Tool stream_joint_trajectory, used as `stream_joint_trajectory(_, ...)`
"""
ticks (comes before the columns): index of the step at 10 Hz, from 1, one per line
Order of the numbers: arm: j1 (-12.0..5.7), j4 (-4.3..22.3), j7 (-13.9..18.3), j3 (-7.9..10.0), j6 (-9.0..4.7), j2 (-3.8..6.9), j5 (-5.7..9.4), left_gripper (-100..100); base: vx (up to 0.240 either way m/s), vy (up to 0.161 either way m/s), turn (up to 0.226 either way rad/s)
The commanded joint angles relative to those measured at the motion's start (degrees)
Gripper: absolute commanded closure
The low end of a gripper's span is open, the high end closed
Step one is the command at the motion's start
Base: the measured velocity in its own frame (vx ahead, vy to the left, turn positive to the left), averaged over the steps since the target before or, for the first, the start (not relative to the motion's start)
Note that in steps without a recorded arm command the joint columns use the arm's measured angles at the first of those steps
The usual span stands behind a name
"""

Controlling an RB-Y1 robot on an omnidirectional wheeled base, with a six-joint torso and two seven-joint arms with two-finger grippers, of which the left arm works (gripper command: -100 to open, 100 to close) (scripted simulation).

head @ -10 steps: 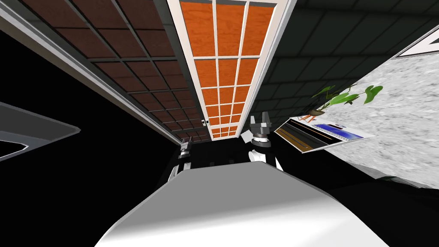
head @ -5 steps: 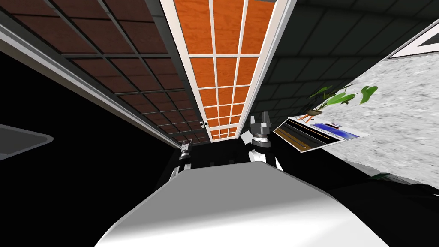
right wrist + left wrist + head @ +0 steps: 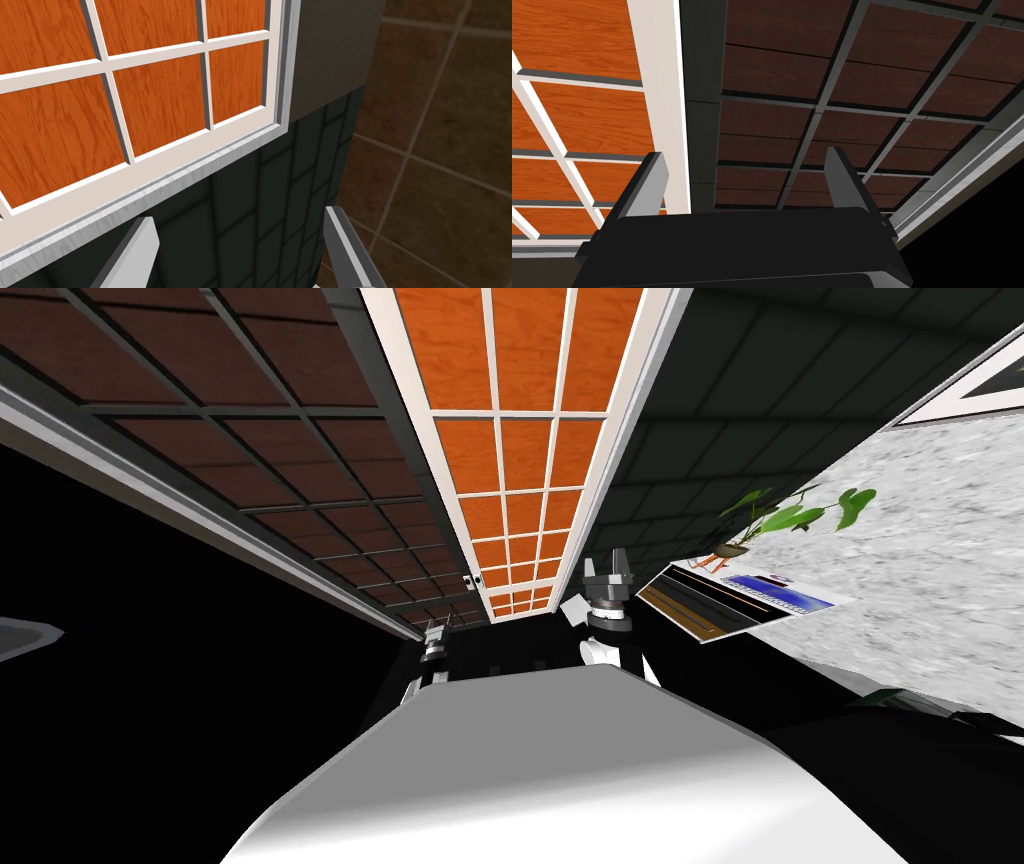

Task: Pull the door open

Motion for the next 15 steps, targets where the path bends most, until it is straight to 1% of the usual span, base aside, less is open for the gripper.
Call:
stream_joint_trajectory(1,-0.41,2.0,-1.6,0.5,-0.63,-0.08,-0.24,-100,0.116,0.005,-0.052)
stream_joint_trajectory(3,-0.97,4.2,-3.4,1.06,-1.21,-0.35,-0.57,-100,0.109,0.007,-0.046)
stream_joint_trajectory(4,-1.49,6.2,-5.0,1.54,-1.72,-0.67,-0.86,-100,0.107,0.002,-0.089)
stream_joint_trajectory(7,-2.27,9.1,-7.4,2.25,-2.49,-1.14,-1.3,-100,0.124,0.014,-0.049)
stream_joint_trajectory(8,-2.72,10.6,-8.7,2.63,-2.89,-1.46,-1.53,-100,0.122,0.016,-0.056)
stream_joint_trajectory(11,-3.39,12.9,-10.6,3.19,-3.5,-1.94,-1.88,-100,0.11,0.008,-0.046)
stream_joint_trajectory(13,-4.3,15.6,-12.8,3.83,-4.22,-2.65,-2.3,-100,0.124,0.01,-0.07)
stream_joint_trajectory(14,-4.68,16.4,-13.6,4.02,-4.45,-2.92,-2.43,-100,0.179,0.023,-0.072)
stream_joint_trajectory(15,-4.43,16.0,-12.9,3.9,-4.44,-2.7,-2.31,-100,0.076,0.01,-0.012)
